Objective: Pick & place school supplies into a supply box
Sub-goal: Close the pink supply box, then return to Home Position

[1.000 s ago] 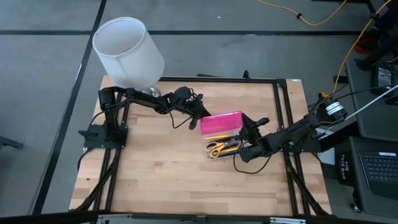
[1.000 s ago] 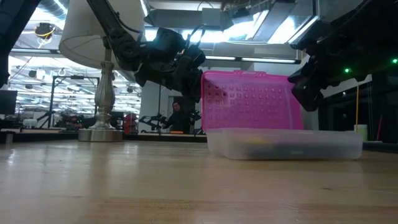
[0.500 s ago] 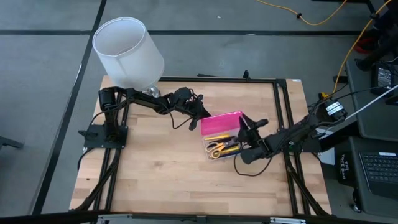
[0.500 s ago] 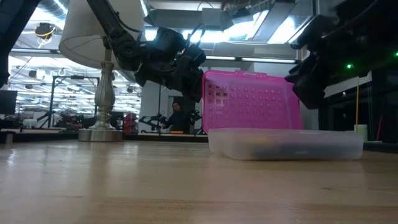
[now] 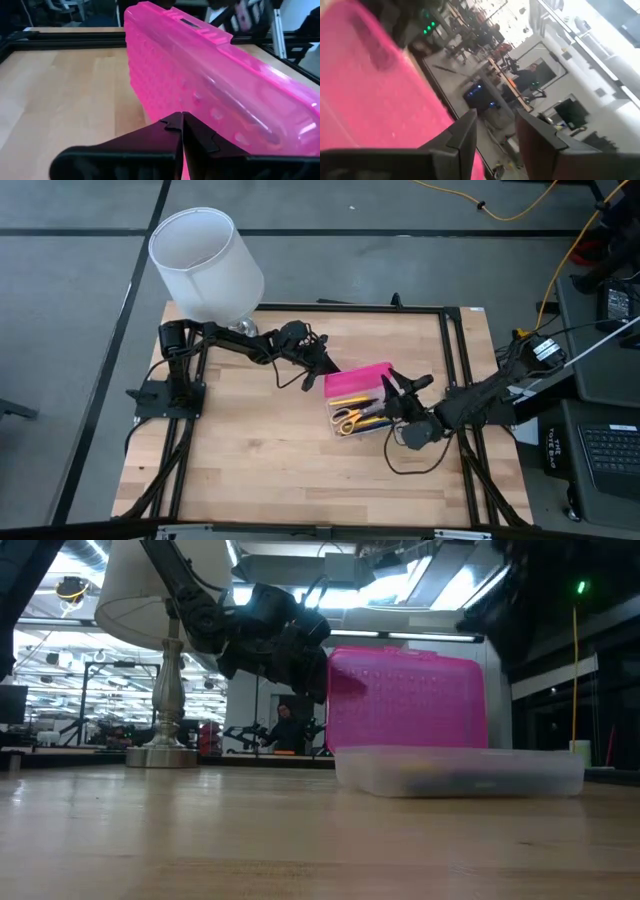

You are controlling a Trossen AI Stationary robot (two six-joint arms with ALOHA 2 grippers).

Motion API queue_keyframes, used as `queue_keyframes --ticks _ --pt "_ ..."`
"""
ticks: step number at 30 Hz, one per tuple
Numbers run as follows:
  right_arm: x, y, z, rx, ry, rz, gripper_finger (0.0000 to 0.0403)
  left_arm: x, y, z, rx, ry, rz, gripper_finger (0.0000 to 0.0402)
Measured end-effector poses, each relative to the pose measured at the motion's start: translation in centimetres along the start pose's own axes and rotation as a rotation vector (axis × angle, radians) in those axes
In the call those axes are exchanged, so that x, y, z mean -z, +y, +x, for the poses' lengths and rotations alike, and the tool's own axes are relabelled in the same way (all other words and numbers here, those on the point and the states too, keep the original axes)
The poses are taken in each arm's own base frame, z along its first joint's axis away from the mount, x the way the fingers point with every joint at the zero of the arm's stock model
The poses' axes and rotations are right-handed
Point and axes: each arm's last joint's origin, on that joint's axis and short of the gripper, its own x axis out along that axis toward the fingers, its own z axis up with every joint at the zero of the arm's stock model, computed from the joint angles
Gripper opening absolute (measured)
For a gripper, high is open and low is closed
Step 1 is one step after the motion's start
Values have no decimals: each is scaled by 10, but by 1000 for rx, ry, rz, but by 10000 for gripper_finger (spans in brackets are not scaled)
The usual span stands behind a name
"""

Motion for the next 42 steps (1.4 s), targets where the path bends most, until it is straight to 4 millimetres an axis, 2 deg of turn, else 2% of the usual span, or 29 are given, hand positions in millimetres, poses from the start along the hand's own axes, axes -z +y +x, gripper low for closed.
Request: queue_keyframes --ticks 6,14,17,24,27,33,42 --pt "-24 -32 -13 -39 -37 142 118 -1 -6 4 24 -5 10 1" --pt "-30 -72 -19 -70 -55 337 11 -13 -27 17 85 -27 2 1" --pt "-30 -81 -18 -71 -54 375 13 -17 -41 25 125 -31 10 3" --pt "-30 -85 -18 -72 -53 387 6 -16 -80 40 200 31 -25 3" --pt "-30 -85 -18 -72 -53 388 9 -15 -89 43 224 43 -17 3" --pt "-30 -84 -18 -90 -62 381 5 -30 -88 33 226 10 -22 3" --pt "-29 -79 -18 -197 -103 386 8 -59 -89 14 89 -67 92 2"
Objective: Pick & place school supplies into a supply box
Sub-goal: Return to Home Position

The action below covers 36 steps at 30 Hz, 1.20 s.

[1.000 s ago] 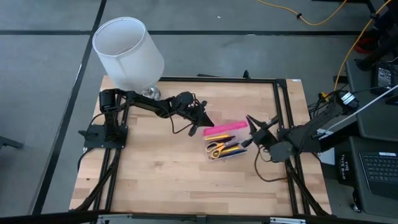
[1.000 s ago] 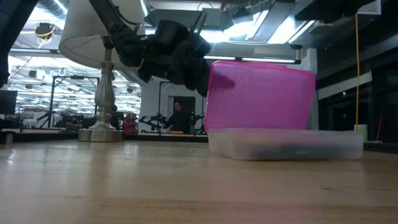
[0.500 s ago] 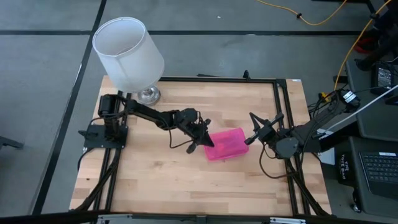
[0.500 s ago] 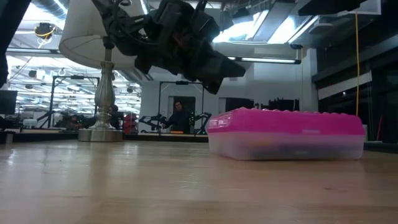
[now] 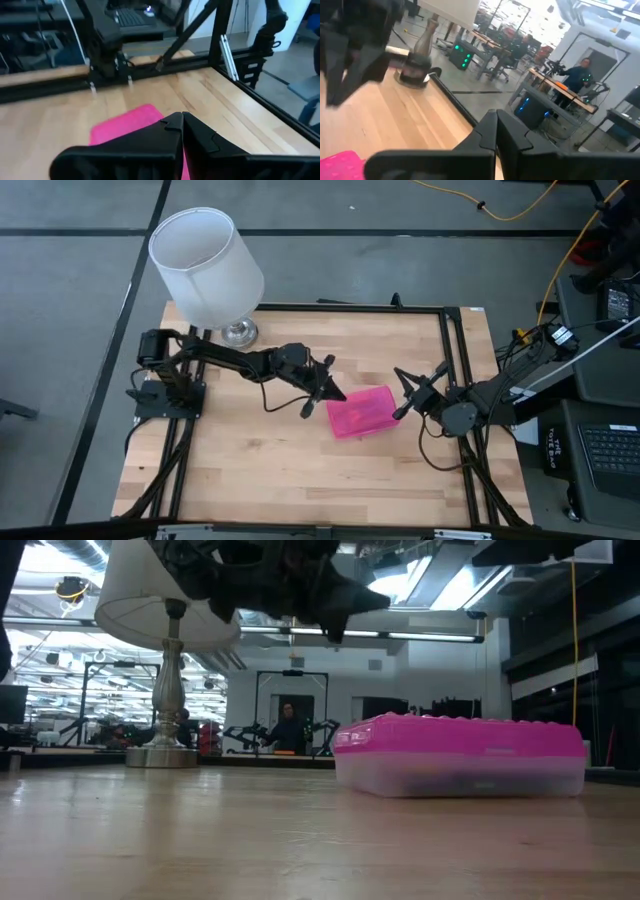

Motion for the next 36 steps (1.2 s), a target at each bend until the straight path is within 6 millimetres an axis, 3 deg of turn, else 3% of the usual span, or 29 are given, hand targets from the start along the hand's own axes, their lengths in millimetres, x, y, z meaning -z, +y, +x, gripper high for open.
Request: queue_keyframes --ticks 13,19,26,31,36 --pt "14 7 5 -225 37 16 9 -29 -9 -41 -175 46 118 2" --pt "19 9 9 -314 67 43 9 -7 -20 -65 -274 -15 109 1" --pt "55 13 21 -345 143 148 9 23 -38 -101 -319 -141 81 1" --pt "75 16 27 -495 88 213 9 36 -48 -129 -443 -177 51 3" --pt "90 12 38 -654 49 224 9 48 -58 -150 -447 -206 20 3"
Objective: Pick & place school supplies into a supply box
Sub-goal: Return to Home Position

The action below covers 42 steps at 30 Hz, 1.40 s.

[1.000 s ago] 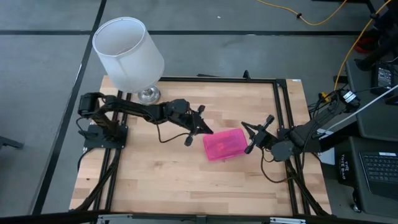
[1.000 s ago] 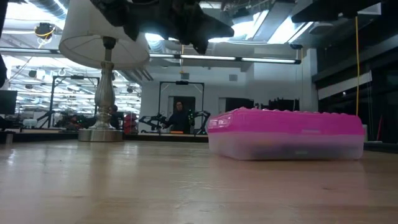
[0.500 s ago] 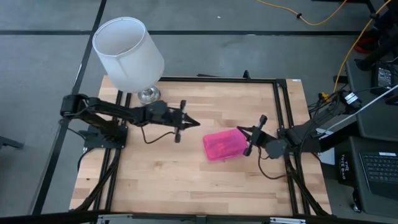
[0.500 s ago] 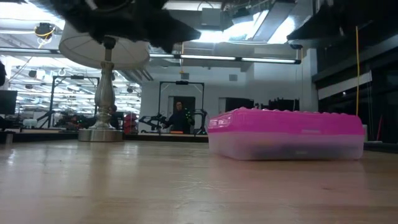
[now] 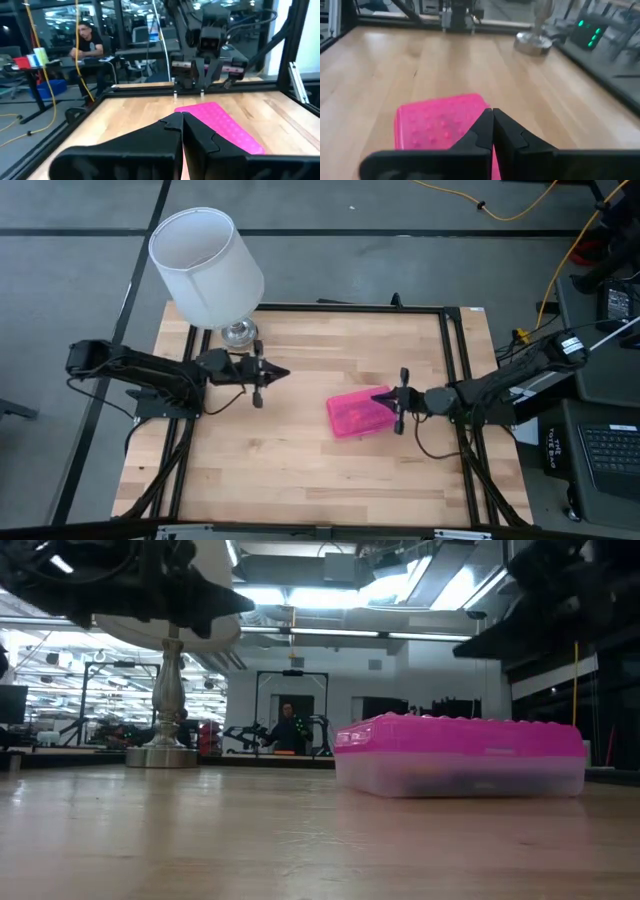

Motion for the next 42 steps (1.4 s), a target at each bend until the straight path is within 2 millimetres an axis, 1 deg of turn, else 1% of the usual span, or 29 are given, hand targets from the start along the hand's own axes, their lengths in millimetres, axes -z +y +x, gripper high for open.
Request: queue_keyframes --ticks 4,9,14,20,23,27,31,37,40,42 --pt "9 -11 5 -46 38 28 9 2 1 -15 -46 -26 -2 3" --pt "1 -23 5 -112 -11 2 9 2 2 -28 -58 -62 1 3" --pt "-7 -40 -3 -110 -57 -16 9 16 2 -44 -90 -61 31 3" --pt "-13 -56 -20 -58 -82 -28 9 29 3 -62 -147 -91 19 3" --pt "-16 -62 -31 -31 -106 -35 9 30 3 -66 -156 -86 17 3" --pt "-19 -69 -46 -12 -139 -47 9 30 5 -71 -239 -70 15 3" --pt "-19 -74 -62 -46 -177 -57 9 30 6 -76 -257 -57 39 3" --pt "-14 -80 -85 -19 -211 -40 10 32 17 -85 -403 -29 23 3" --pt "-12 -79 -93 -63 -230 -48 9 33 21 -88 -397 -17 25 3" --pt "-13 -79 -98 -83 -276 -48 10 35 24 -89 -384 1 18 3"
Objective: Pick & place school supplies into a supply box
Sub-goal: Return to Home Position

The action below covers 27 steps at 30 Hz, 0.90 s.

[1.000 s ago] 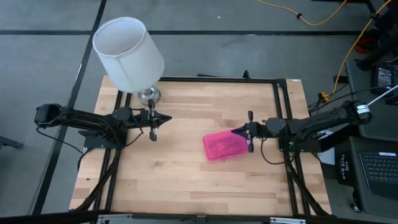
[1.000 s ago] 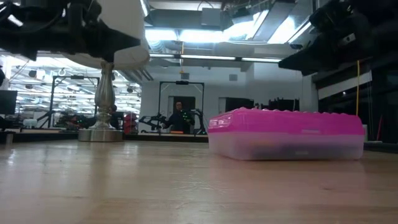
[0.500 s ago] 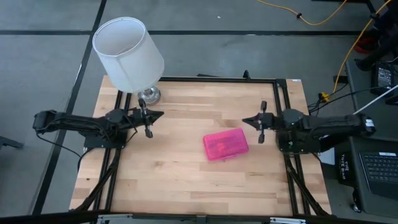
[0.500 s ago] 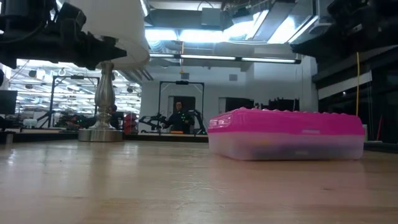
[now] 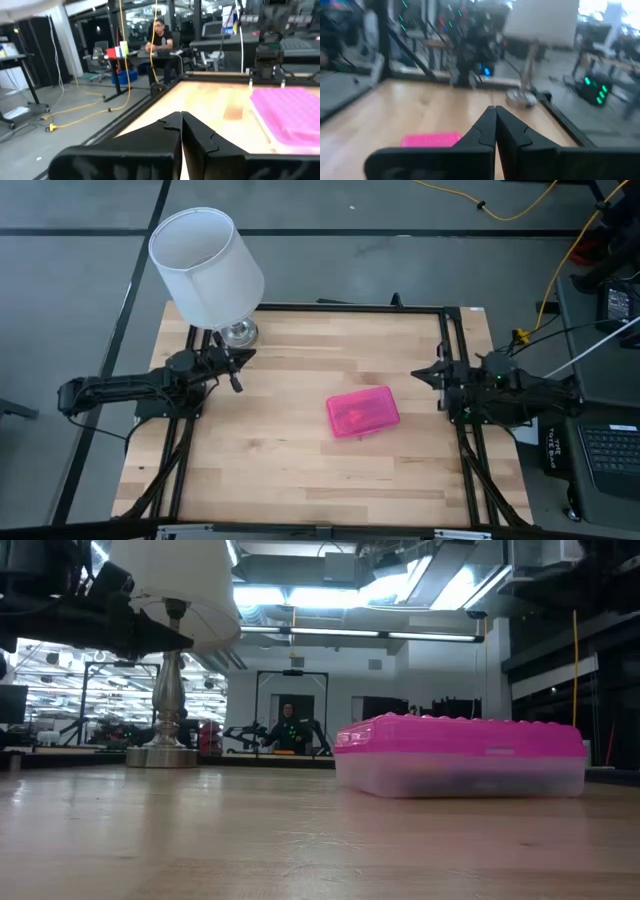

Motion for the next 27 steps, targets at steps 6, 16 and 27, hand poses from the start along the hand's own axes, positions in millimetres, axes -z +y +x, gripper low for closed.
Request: queue_keyframes --ticks 6,16,27 --pt "-2 1 -8 -42 -51 9 10 4 7 1 -1 33 -12 3" --pt "40 7 11 -24 -68 33 10 4 12 1 11 28 -35 3" --pt "52 8 14 -25 -58 33 10 4 11 1 26 28 -13 3"
